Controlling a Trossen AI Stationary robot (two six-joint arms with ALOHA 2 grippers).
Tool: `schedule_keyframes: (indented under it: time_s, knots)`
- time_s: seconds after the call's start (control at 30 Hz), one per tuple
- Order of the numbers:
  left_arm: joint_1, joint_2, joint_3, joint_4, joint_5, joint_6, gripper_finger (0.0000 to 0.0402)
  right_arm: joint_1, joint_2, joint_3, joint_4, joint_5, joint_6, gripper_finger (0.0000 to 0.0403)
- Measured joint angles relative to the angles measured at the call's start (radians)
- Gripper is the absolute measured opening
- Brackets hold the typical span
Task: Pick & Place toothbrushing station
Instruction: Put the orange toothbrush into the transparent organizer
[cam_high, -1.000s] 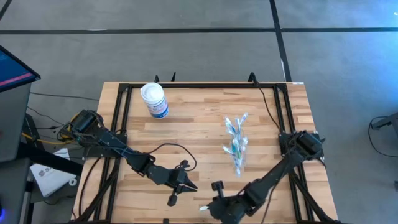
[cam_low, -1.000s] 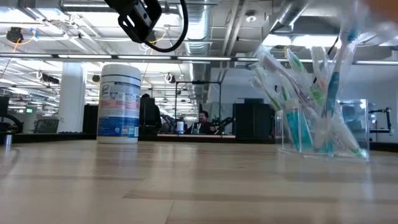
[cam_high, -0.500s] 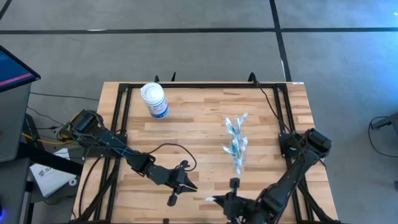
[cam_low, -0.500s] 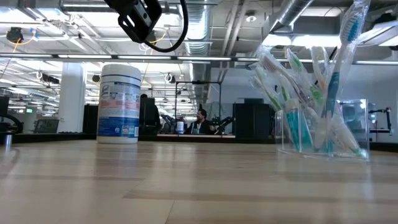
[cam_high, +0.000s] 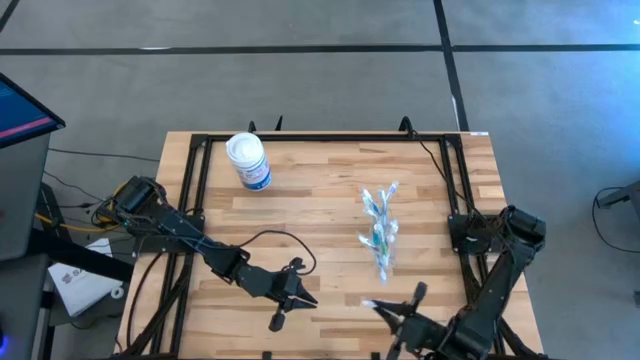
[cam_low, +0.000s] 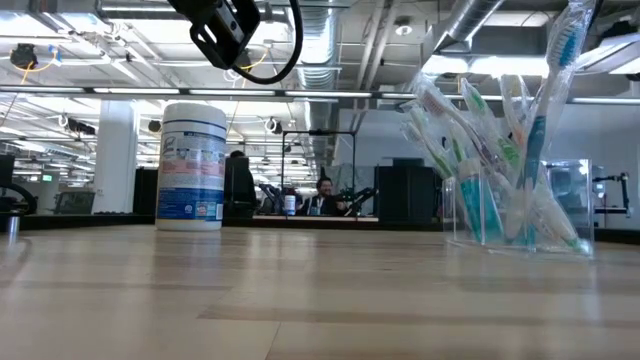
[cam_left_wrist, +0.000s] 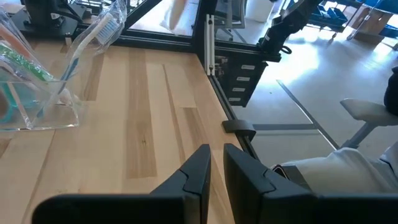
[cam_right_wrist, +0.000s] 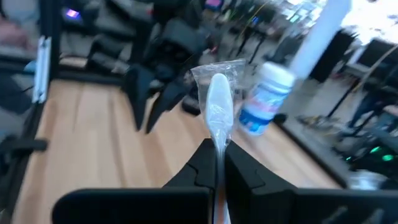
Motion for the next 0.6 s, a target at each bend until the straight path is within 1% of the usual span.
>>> schedule_keyframes:
  time_s: [0.1,0.23,0.27,0.4,0.5,0.6]
  knots:
    - [0.000,0.000,0.000,0.000,-0.002,0.000,0.0039,0.022,0.000,0.000,-0.143,0.086,0.172,0.0002]
    - [0.006,0.000,0.000,0.000,-0.004,0.000,0.0039,0.042,0.000,0.000,-0.406,0.171,0.495,0.0002]
    - [0.006,0.000,0.000,0.000,-0.004,0.001,0.0039,0.046,0.000,-0.002,-0.460,0.174,0.571,0.0002]
    - [0.008,0.000,0.000,0.000,-0.004,0.029,0.0039,0.043,0.000,-0.029,-0.636,0.175,0.794,0.0002]
    - [0.008,0.000,0.000,0.001,-0.003,0.031,0.0039,0.018,0.001,-0.069,-0.700,0.175,0.930,0.0002]
    - [0.008,0.000,0.000,0.001,-0.003,0.031,0.0039,-0.008,0.002,-0.104,-0.737,0.175,1.019,0.0002]
